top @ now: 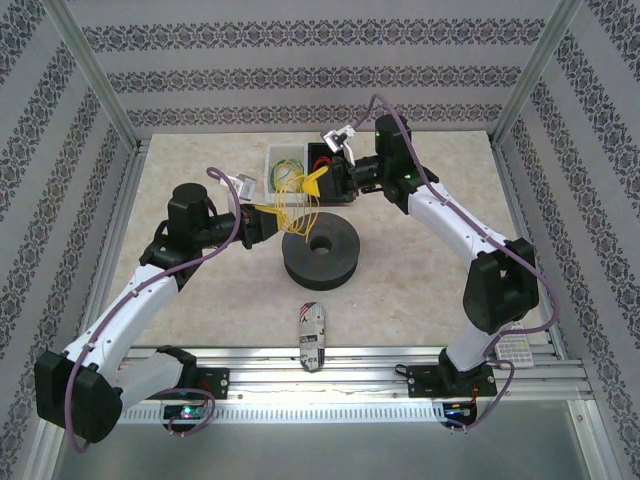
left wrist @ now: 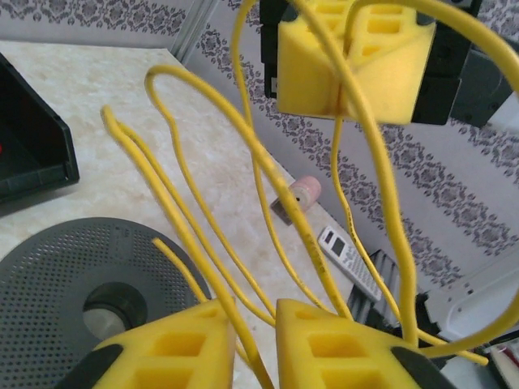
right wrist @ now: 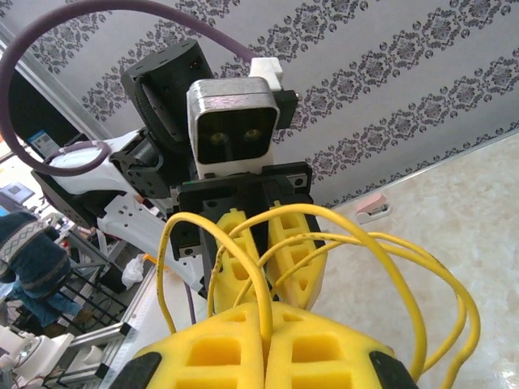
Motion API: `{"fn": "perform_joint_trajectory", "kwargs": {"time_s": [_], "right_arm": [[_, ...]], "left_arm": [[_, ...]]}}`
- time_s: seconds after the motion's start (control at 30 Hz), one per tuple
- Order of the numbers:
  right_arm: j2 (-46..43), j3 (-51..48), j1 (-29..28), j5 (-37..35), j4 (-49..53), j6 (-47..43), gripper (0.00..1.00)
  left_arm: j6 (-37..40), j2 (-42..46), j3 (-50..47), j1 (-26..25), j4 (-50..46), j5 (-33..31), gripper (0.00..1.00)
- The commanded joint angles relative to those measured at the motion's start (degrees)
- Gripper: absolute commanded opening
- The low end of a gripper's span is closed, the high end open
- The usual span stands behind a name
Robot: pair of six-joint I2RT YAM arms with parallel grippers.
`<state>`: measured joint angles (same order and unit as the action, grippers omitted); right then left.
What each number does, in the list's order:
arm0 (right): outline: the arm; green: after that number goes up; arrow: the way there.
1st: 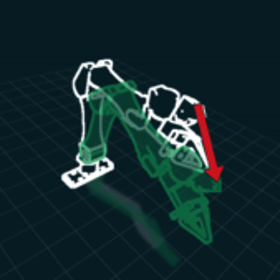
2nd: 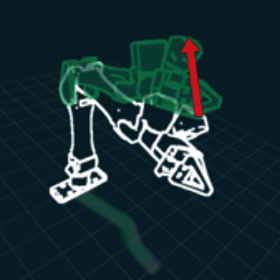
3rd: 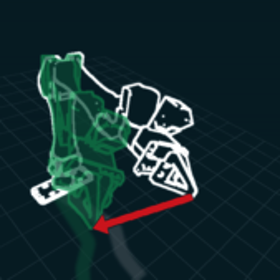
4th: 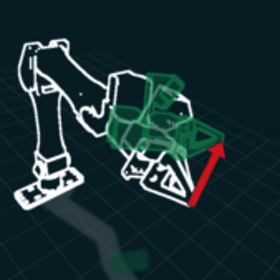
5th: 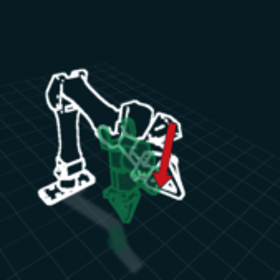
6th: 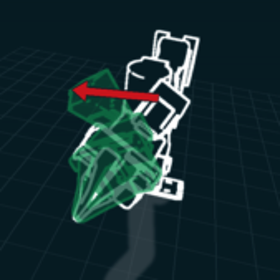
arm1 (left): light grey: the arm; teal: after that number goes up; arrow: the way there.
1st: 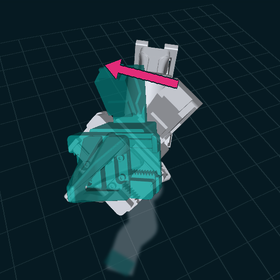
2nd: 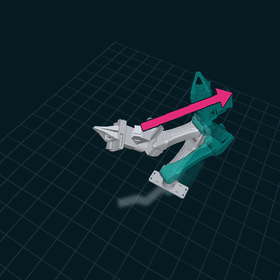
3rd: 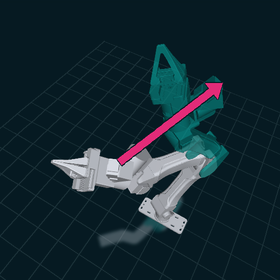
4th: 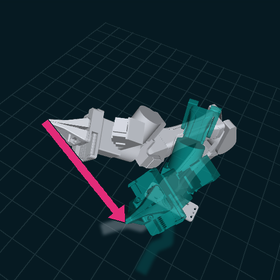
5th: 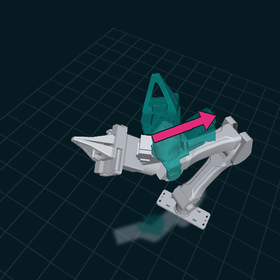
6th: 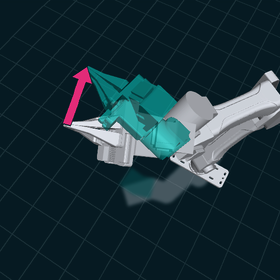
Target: Wrap the cables
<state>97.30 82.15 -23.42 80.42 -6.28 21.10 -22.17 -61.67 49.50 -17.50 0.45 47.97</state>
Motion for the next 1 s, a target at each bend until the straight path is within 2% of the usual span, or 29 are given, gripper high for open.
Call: {"fn": "perform_joint_trajectory", "kwargs": {"time_s": [0.0, 0.03, 0.13, 0.23, 0.37, 0.5, 0.63, 0.73, 0.83, 0.97], "right_arm": [[-1.70, 1.02, 0.31, 1.06, -1.09, -0.80, 0.00], [-1.92, 0.78, 1.07, 0.36, -1.02, -0.97, 0.00], [-3.13, -0.12, 4.71, -3.40, -0.84, -1.20, 0.00], [-4.75, -0.50, 10.61, -11.93, 1.18, -1.90, 0.00], [-5.04, 1.07, 20.14, -24.89, 4.06, 0.01, 0.00], [-1.35, 8.28, 27.87, -36.41, 13.97, -2.30, 0.00], [5.76, 16.14, 33.59, -44.12, 19.50, -2.46, 0.00], [10.00, 20.70, 36.69, -47.71, 21.96, -2.86, 0.00], [13.39, 25.58, 38.81, -50.38, 25.33, -4.17, 0.00], [16.65, 29.54, 41.58, -52.80, 28.37, -4.89, 0.00]], "left_arm": [[0.56, 0.45, -0.05, 0.70, 1.38, -0.38, 0.06], [0.98, 0.62, 0.40, 0.84, -0.01, -1.13, 0.00], [2.98, 1.45, 2.42, 2.15, -6.09, -3.48, 0.00], [4.33, 2.42, 5.65, 5.88, -13.75, -5.50, 0.00], [6.69, 3.01, 12.96, 14.37, -25.87, -8.14, 0.00], [11.26, 0.02, 27.28, 24.13, -40.88, -12.15, 0.00], [13.01, -3.94, 41.35, 34.67, -50.18, -11.08, 0.00], [11.82, -6.43, 49.73, 45.50, -53.02, -5.54, 0.00], [8.93, -9.88, 57.44, 52.05, -53.05, -3.60, 0.00], [-5.71, -13.20, 60.10, 65.11, -39.19, 6.74, 0.00]]}}
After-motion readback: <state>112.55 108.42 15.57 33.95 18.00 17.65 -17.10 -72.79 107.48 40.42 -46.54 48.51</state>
